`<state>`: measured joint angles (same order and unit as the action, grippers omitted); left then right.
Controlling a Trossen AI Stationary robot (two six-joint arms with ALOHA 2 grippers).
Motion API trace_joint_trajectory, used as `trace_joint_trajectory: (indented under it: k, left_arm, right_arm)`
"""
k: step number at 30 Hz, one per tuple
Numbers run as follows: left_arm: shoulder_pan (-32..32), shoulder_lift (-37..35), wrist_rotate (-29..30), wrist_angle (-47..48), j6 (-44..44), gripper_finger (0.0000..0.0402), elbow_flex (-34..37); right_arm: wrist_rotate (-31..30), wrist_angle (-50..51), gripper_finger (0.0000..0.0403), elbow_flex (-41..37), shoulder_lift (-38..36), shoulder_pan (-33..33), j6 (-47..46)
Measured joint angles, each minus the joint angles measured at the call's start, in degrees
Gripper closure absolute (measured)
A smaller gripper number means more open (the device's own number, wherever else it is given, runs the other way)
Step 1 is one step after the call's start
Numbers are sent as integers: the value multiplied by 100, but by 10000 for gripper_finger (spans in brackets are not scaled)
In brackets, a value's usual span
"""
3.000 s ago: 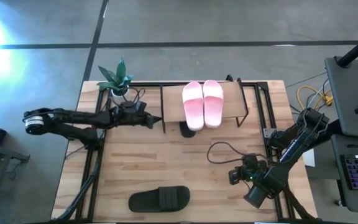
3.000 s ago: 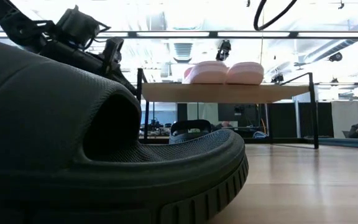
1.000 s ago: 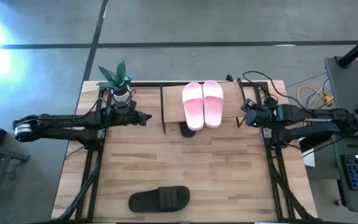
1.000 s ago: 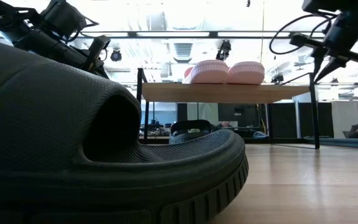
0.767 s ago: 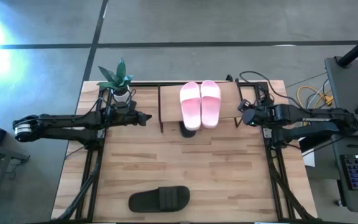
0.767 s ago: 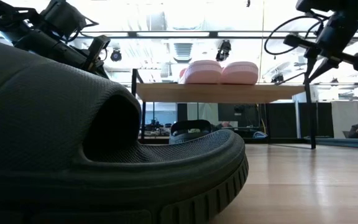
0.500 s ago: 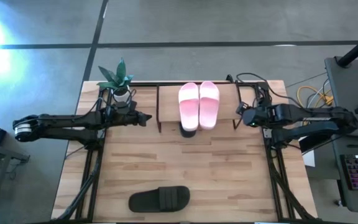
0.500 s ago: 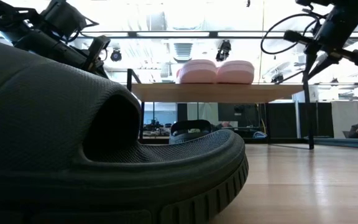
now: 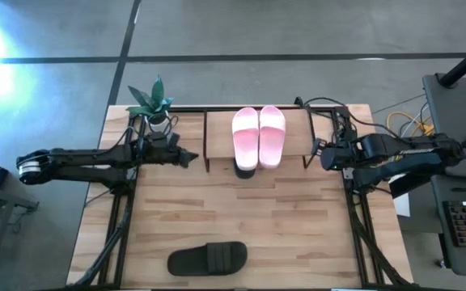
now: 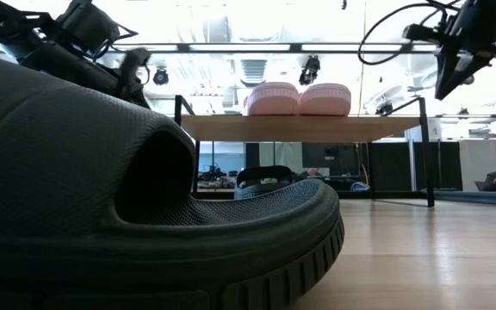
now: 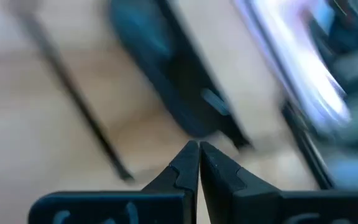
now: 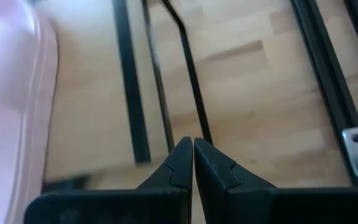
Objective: Pick and place slides into the shelf
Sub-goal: Adjust the shelf on the table, then put the black slipper under the shelf
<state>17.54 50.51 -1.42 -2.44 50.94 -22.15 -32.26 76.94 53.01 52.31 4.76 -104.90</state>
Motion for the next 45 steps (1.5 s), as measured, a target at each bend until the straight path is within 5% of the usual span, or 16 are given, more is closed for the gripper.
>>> trace_joint_trajectory:
  k: [4,8,11,14,19,22,29,35,38,42,45]
  left_arm:
    - [-506,-191,-1756,-27,-661,402,-191]
    - [-1484,-298,-1904,345,-759,402,-379]
    - [-2247,-278,-1504,1003,-153,402,-446]
    - [-3159,-149,-561,1386,1346,402,-429]
    - [-4719,191,1203,1150,4208,402,-425]
    - [-5435,604,1883,685,5153,401,-438]
    - [-6120,2209,1993,75,5807,346,-1159]
    - [-6126,3212,1802,232,5239,279,-2013]
    - [-6200,3318,1693,1101,5133,301,-2381]
    - [-6446,3136,1496,2386,4853,385,-2754]
    - [-6725,3050,1146,3193,4571,394,-2931]
  right_arm:
    - [398,176,394,340,326,576,230]
    - [1103,187,394,704,793,1271,340]
    - [1484,248,394,970,1151,1814,132]
    - [1534,483,394,1244,1474,2352,-362]
    - [1592,1027,394,1586,1947,3091,-1376]
    - [1647,1142,394,1644,2127,3433,-1724]
    - [1655,1109,370,1689,2384,3892,-1938]
    - [1655,1103,321,1774,2563,4059,-1922]
    - [1677,1103,304,1775,2618,4102,-1899]
    - [1741,1100,289,1768,2665,4115,-1740]
    - [1751,1113,284,1762,2665,4114,-1616]
